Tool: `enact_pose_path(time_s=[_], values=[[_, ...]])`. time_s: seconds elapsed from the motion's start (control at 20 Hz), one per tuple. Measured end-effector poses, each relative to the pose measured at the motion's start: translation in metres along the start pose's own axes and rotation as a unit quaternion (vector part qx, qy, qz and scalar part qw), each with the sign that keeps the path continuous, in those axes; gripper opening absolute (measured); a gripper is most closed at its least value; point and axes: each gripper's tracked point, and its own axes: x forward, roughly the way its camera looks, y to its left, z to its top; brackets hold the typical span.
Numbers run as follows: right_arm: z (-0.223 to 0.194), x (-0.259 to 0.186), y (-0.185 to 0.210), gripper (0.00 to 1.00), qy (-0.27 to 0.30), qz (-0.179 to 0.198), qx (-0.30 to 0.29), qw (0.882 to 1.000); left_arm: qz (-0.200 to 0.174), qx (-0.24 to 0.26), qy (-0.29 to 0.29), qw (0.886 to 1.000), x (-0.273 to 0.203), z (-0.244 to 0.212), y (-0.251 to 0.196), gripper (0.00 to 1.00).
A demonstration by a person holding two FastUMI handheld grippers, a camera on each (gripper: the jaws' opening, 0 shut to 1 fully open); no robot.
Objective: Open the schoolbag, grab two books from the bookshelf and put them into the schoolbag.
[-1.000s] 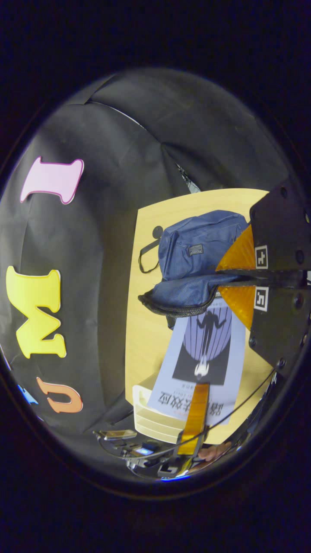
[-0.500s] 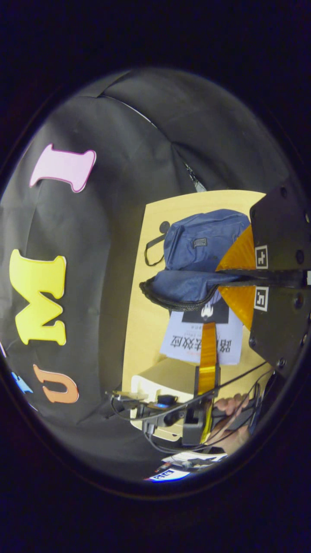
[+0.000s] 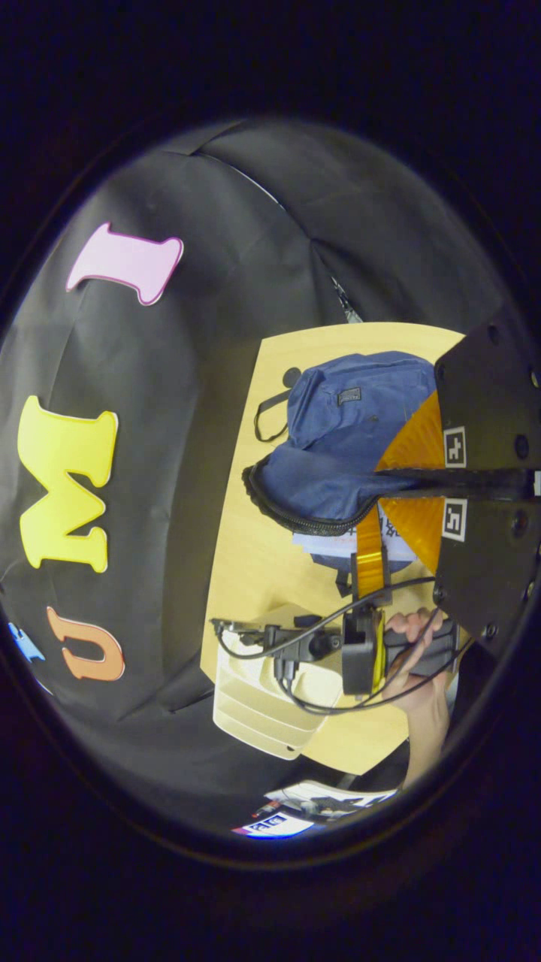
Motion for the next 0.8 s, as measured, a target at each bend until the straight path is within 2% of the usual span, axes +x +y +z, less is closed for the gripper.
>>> enact_pose_path(time_s=[0.25,0.3,0.35,0.4,0.45,0.5,0.6,0.65,0.7,0.75,0.8], values=[[0.000,0.002,0.000,0.00,0.002,-0.004,-0.002,1.000,0.002,0.002,0.011,1.000,0.008,0.001,0.007,0.44],[0.000,0.003,0.001,0.00,0.003,-0.003,-0.002,1.000,0.008,0.005,0.011,1.000,0.008,0.002,0.008,0.51],[0.000,0.004,0.001,0.00,0.003,-0.003,-0.002,1.000,0.029,0.012,0.012,0.999,0.007,0.002,0.015,0.46],[-0.001,0.004,0.002,0.00,0.004,-0.003,-0.002,1.000,0.052,0.019,0.014,0.998,0.009,0.002,0.023,0.48],[-0.001,0.005,0.003,0.00,0.004,-0.002,-0.002,1.000,0.057,0.020,0.020,0.998,0.009,0.000,0.026,0.58],[-0.001,0.005,0.003,0.00,0.005,-0.001,-0.001,1.000,0.063,0.024,0.022,0.997,0.007,0.001,0.027,0.61],[-0.001,0.007,0.004,0.00,0.005,-0.001,-0.003,1.000,0.109,0.046,0.027,0.993,0.004,0.002,0.037,0.66],[-0.001,0.008,0.005,0.00,0.005,-0.001,-0.002,1.000,0.139,0.061,0.030,0.988,-0.001,0.005,0.047,0.74],[-0.002,0.008,0.005,0.00,0.005,-0.001,-0.001,1.000,0.151,0.069,0.033,0.986,-0.004,0.004,0.047,0.89],[-0.003,0.009,0.005,0.00,0.005,0.000,0.001,1.000,0.168,0.077,0.034,0.982,-0.006,0.004,0.046,0.83],[-0.003,0.009,0.006,0.00,0.004,0.000,0.001,1.000,0.191,0.089,0.035,0.977,-0.009,0.005,0.047,0.83]])
